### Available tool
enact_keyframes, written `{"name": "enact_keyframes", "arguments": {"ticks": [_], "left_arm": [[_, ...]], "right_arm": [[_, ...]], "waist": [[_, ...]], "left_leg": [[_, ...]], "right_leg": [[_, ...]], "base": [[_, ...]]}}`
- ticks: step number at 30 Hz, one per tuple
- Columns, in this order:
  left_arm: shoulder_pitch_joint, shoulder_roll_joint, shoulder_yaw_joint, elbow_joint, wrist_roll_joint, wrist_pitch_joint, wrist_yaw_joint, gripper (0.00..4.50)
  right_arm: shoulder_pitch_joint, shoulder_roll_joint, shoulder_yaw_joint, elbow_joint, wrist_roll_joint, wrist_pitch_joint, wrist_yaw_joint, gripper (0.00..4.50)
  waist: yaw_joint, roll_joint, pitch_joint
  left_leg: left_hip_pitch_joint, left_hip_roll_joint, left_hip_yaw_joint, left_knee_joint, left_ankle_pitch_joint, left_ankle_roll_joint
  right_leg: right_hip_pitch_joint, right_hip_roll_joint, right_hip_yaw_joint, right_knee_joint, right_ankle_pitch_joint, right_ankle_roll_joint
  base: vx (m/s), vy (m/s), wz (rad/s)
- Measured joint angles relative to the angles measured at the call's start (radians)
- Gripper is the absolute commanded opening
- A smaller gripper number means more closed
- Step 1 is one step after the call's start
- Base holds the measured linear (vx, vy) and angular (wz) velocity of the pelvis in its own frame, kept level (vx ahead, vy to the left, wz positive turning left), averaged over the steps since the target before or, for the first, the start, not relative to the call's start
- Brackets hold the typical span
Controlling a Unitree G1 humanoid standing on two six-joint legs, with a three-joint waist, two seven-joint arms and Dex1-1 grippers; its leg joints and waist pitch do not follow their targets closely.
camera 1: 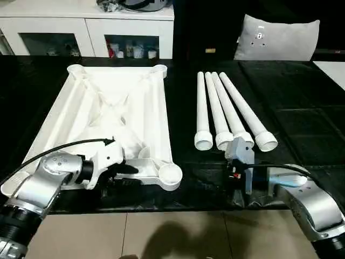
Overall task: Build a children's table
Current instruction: Move table base
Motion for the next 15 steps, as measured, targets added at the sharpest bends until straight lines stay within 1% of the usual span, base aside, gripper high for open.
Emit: {"name": "enact_keyframes", "arguments": {"ticks": [2,5,7,8,10,11,13,15], "left_arm": [[-0.001,-0.005,0.000,0.010,0.002,-0.001,0.000,1.23],[-0.004,-0.010,0.000,0.013,0.002,-0.002,-0.006,1.15],[-0.005,-0.014,0.000,0.014,0.004,-0.004,-0.005,0.81],[-0.005,-0.018,0.000,0.016,0.006,-0.009,-0.002,0.81],[-0.020,-0.040,0.000,0.038,0.008,-0.017,0.011,0.73],[-0.027,-0.046,0.000,0.046,0.012,-0.019,0.016,0.53],[-0.037,-0.058,0.000,0.064,0.017,-0.025,0.033,0.44],[-0.058,-0.075,0.000,0.092,0.028,-0.035,0.049,0.30]], "right_arm": [[0.000,0.013,0.000,0.000,0.011,0.004,0.000,4.50],[-0.002,0.014,0.008,-0.002,0.018,0.017,0.000,4.50],[-0.003,0.015,0.016,-0.002,0.017,0.022,-0.002,4.50],[-0.003,0.017,0.018,-0.002,0.017,0.023,-0.004,4.50],[-0.010,0.029,0.018,0.003,0.016,0.025,-0.011,4.50],[-0.014,0.035,0.018,0.004,0.016,0.026,-0.012,4.50],[-0.021,0.038,0.017,0.005,0.016,0.034,-0.017,4.50],[-0.033,0.044,0.017,0.012,0.016,0.041,-0.023,4.50]], "waist": [[0.000,0.001,0.000],[0.002,0.001,0.000],[0.002,0.001,0.001],[0.002,0.001,0.001],[0.004,0.002,0.001],[0.004,0.002,0.001],[0.004,0.002,0.001],[0.000,0.002,0.002]], "left_leg": [[0.000,0.000,0.000,0.000,0.000,0.000],[0.000,0.000,0.000,0.000,0.000,0.000],[0.000,0.000,0.000,0.000,0.000,-0.001],[0.000,0.000,0.000,0.000,0.001,-0.001],[0.000,0.000,0.000,0.000,0.002,-0.002],[0.000,0.001,0.000,0.000,0.003,-0.003],[0.000,0.002,0.000,0.000,0.004,-0.004],[-0.001,0.002,0.000,0.000,0.004,-0.005]], "right_leg": [[0.000,0.000,0.000,0.000,0.000,0.000],[0.000,0.000,-0.001,0.000,0.000,0.000],[0.000,0.000,-0.001,0.000,0.000,0.000],[0.000,0.000,-0.001,0.000,0.000,-0.001],[0.001,-0.001,-0.002,0.000,0.001,-0.002],[0.000,-0.001,-0.003,0.000,0.001,-0.002],[0.001,-0.001,-0.003,0.000,0.002,-0.003],[0.000,0.000,-0.003,0.001,0.003,-0.003]], "base": [[0.000,0.000,0.00],[0.000,0.000,0.00],[0.000,0.000,0.00],[0.000,0.000,0.00],[0.000,0.000,0.00],[0.000,0.000,0.00],[0.000,0.000,0.00],[0.000,0.000,0.00]]}}
